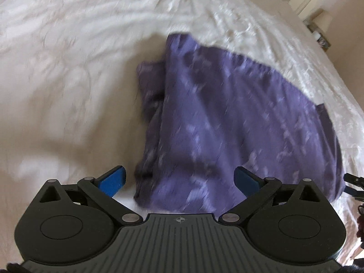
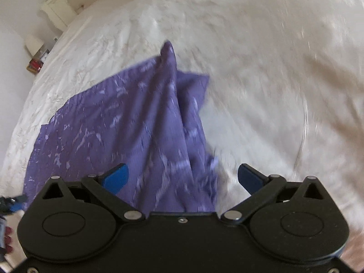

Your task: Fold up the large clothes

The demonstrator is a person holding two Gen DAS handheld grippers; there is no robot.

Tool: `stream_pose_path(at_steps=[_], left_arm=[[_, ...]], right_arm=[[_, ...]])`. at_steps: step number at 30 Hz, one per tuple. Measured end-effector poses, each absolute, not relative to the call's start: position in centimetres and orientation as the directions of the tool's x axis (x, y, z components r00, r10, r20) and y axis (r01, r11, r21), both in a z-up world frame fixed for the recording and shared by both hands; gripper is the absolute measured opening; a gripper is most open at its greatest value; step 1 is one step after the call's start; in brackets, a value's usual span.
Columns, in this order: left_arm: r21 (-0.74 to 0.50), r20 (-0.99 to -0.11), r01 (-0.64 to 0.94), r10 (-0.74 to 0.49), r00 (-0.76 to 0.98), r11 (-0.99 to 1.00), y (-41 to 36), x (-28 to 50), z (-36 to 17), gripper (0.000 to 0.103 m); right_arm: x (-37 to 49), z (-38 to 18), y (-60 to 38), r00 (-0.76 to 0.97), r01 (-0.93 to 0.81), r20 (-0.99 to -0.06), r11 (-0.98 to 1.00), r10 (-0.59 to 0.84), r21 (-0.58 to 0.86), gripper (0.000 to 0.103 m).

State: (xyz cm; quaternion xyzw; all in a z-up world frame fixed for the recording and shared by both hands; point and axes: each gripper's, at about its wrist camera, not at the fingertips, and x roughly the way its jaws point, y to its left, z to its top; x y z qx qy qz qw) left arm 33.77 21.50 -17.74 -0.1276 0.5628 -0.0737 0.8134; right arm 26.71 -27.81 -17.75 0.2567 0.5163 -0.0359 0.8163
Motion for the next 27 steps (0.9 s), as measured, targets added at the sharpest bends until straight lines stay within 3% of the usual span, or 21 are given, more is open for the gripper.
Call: stream_pose_path(at_steps=[5, 14, 27], left_arm=[[-0.375, -0.885, -0.051, -0.341, 0.319, 0.926, 21.1, 34.5, -20.0, 0.103], [-0.405, -0.884, -0.081, -0.367, 0.289, 0.911, 21.1, 36.2, -22.8, 0.103], [-0.431, -0.863, -0.125, -0.368, 0.345, 0.894, 22.8, 33.9, -22.4, 0.103]], right_arm=[[27.2, -20.2, -28.2, 0.431, 0.370, -0.855, 0.807, 0.289, 0.459, 0.102], [29.7, -22.9, -28.0, 0.449, 0.395, -0.815, 0.737, 0.366, 0.548, 0.103], [29.8, -23.1, -27.7, 0.455, 0.394, -0.809, 0.731, 0.372, 0.557, 0.103]])
